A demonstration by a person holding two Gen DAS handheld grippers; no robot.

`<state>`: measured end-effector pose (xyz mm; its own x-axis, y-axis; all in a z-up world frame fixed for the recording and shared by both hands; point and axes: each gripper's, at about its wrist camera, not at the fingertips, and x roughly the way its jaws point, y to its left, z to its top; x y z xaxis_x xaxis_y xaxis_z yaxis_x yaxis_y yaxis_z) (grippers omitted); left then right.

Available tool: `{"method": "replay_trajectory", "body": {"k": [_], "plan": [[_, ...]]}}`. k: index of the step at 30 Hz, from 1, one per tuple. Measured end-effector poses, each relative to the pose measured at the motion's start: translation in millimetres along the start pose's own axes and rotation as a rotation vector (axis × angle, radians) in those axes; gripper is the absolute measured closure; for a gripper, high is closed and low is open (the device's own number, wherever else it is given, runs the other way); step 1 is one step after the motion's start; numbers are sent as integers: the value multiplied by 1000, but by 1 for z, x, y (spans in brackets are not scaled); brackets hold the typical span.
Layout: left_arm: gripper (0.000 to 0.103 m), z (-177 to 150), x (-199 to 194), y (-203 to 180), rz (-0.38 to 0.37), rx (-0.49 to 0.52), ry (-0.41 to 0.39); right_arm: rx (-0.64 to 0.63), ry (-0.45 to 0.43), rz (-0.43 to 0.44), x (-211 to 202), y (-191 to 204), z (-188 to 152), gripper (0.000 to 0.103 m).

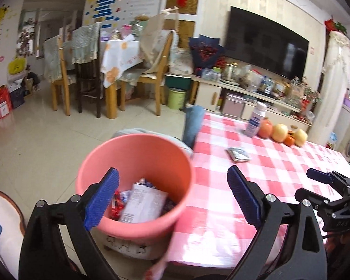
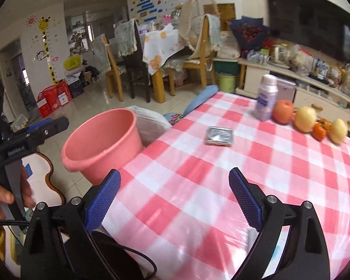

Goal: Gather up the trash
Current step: 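Move both tools back over the table toward the blue-feather wipes pack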

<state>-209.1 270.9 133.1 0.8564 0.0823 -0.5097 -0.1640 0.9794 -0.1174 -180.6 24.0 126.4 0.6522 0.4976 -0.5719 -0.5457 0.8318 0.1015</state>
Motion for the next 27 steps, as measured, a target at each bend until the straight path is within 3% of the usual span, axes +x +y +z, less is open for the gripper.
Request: {"method": "replay_trajectory", "body": {"k": [9,20,27], "plan": [[9,-9,-4,-49,-87,59,74,113,-55,-63,-36,-49,-38,5],[9,-27,-10,-115,-202,163,121,221,-15,-82,-57,-82,-74,5],[9,-35,-17,-144,-232,211,126,336,37,-116,-74,-105,-102,5]]}}
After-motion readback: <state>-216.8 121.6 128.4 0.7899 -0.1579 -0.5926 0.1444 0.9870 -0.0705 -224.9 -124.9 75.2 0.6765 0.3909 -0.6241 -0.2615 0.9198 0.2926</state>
